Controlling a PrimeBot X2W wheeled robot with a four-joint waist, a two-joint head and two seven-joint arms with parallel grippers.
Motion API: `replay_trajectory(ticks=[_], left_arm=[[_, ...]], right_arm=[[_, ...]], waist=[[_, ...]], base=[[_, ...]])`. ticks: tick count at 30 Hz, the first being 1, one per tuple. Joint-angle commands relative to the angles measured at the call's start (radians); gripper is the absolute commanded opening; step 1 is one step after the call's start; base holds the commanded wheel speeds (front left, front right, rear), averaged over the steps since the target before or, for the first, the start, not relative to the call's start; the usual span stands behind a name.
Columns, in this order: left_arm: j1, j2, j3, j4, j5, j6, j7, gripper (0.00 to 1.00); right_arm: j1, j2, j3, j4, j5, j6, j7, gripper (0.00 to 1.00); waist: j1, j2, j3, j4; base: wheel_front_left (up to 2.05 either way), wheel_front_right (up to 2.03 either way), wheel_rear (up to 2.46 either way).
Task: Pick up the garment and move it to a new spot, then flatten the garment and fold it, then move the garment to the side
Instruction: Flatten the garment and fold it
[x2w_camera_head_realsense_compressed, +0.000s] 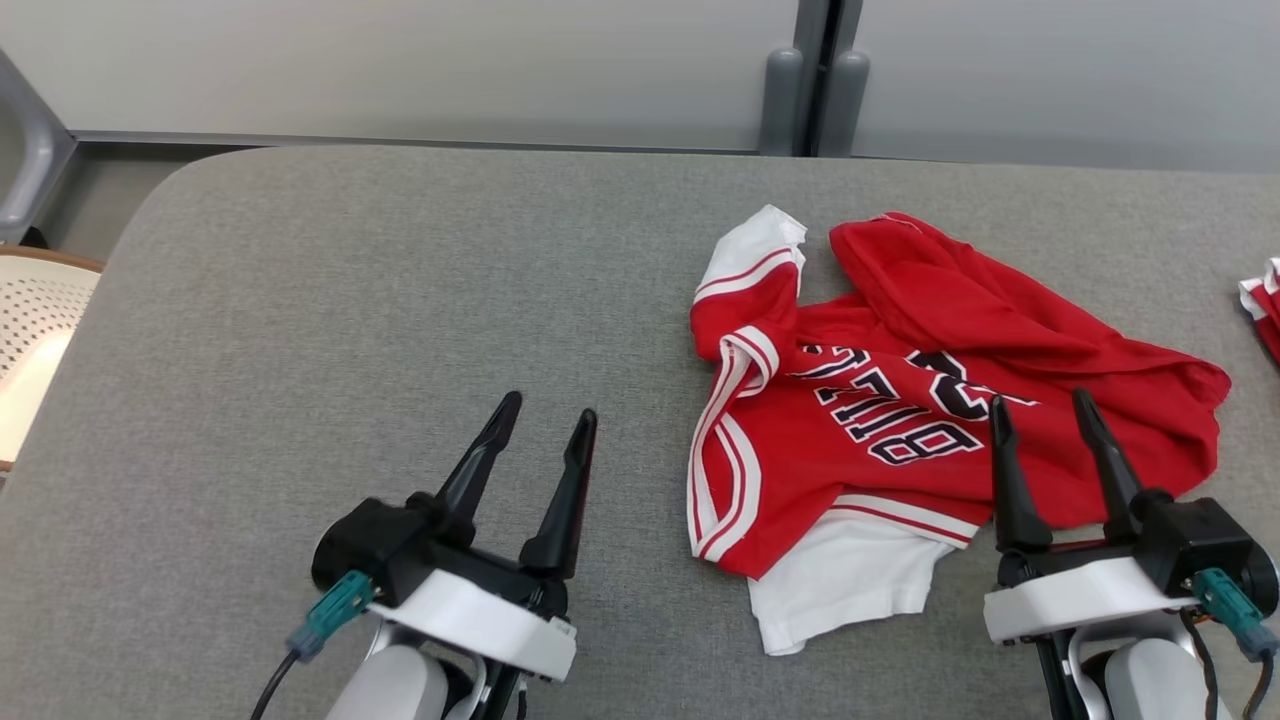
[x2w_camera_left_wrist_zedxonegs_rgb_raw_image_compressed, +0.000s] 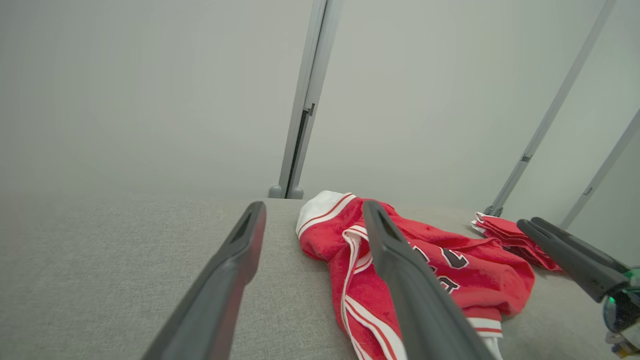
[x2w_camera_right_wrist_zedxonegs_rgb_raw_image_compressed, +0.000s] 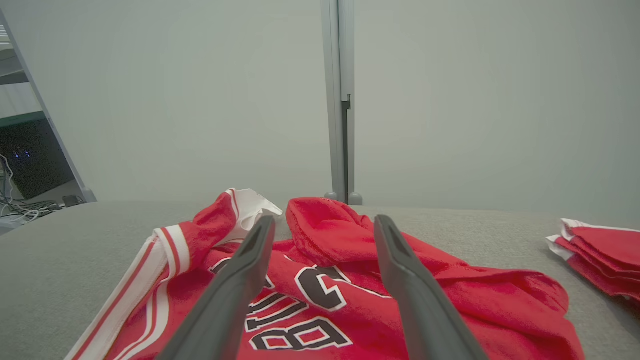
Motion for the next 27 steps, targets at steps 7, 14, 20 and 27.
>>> replay_trajectory(ticks=[7, 14, 20, 27], left_arm=[[-0.170, 0.003, -0.124, 0.088, 0.012, -0.015, 0.000, 1.00], [-0.463, 0.004, -0.293, 0.374, -0.005, -0.003, 0.080, 1.00], [-0.596, 0.004, -0.326, 0.550, -0.006, 0.063, 0.120, 1.00], [-0.658, 0.004, -0.371, 0.663, -0.042, 0.041, 0.133, 0.00]], right_arm=[[-0.046, -0.003, -0.007, 0.003, -0.014, 0.000, -0.010, 1.00], [-0.083, -0.003, -0.007, 0.006, -0.010, 0.000, -0.010, 1.00], [-0.099, -0.002, 0.002, -0.002, 0.011, 0.000, -0.010, 1.00], [-0.095, -0.003, 0.005, -0.001, 0.018, 0.000, -0.011, 1.00]], waist=[[0.0000, 0.0000, 0.059, -0.060], [0.0000, 0.0000, 0.140, -0.154], [0.0000, 0.0000, 0.174, -0.208], [0.0000, 0.0000, 0.185, -0.225]], base=[[0.00, 0.00, 0.00], [0.00, 0.00, 0.00], [0.00, 0.00, 0.00], [0.00, 0.00, 0.00]])
